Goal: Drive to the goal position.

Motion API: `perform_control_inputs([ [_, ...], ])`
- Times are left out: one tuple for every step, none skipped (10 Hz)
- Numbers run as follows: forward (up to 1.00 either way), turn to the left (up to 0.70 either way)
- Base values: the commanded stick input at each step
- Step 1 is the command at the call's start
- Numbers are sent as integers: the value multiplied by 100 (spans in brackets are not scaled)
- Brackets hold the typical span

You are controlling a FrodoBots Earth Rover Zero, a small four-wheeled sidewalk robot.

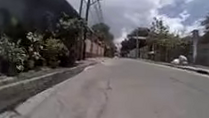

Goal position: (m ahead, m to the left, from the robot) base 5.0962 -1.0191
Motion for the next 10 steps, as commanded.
perform_control_inputs([
  [100, -37],
  [100, -37],
  [100, -22],
  [100, 0],
  [100, 0],
  [100, 0],
  [100, 0],
  [100, 0],
  [100, 0],
  [100, 0],
])
